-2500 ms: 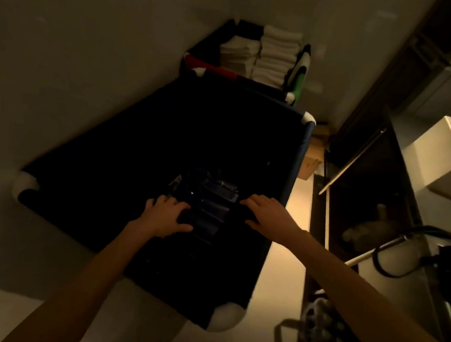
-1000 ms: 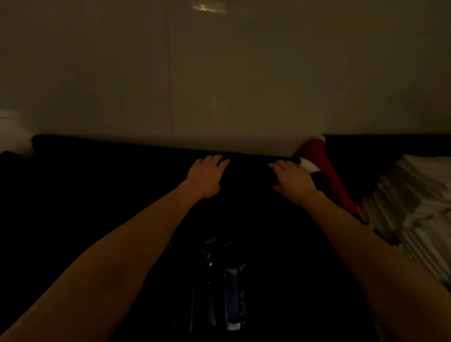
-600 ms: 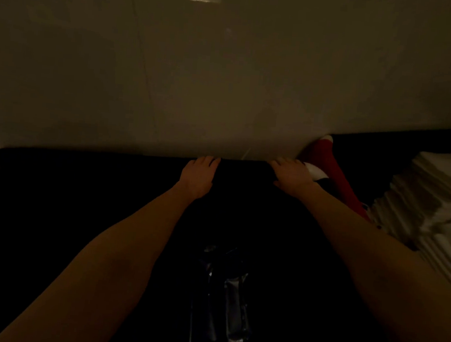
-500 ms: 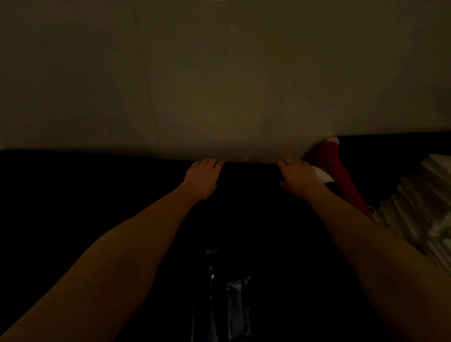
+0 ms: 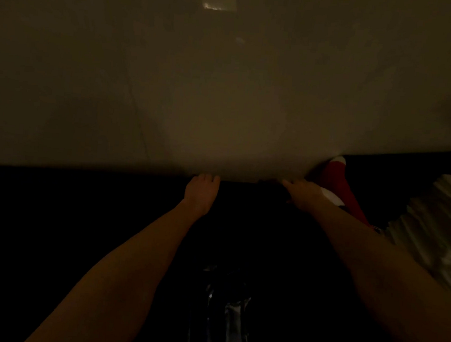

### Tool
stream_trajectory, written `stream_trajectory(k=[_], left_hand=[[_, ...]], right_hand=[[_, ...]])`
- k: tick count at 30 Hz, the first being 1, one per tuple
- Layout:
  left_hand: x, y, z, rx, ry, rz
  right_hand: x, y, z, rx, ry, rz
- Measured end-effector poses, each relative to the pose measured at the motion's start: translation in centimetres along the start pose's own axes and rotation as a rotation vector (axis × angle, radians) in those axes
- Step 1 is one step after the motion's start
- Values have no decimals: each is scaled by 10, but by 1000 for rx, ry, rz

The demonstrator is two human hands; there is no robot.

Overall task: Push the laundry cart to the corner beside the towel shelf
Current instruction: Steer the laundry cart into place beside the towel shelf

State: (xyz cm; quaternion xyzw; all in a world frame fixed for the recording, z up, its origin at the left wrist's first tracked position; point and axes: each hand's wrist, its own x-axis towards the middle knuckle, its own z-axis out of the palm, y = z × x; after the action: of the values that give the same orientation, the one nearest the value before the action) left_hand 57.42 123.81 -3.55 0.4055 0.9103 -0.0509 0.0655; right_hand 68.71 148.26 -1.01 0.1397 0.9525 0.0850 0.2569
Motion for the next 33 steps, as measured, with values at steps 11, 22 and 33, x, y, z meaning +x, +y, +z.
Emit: stream_trajectory(k=[11, 22, 33], left_hand=[[-18, -44, -14, -200, 173, -48], [-12, -26, 10, -226, 139, 4], [-104, 11, -21, -177, 127, 0]], right_hand=[[35, -21, -50, -13, 35, -102], [31, -1, -35, 31, 209, -43], [-95, -59, -1, 120, 448, -176]])
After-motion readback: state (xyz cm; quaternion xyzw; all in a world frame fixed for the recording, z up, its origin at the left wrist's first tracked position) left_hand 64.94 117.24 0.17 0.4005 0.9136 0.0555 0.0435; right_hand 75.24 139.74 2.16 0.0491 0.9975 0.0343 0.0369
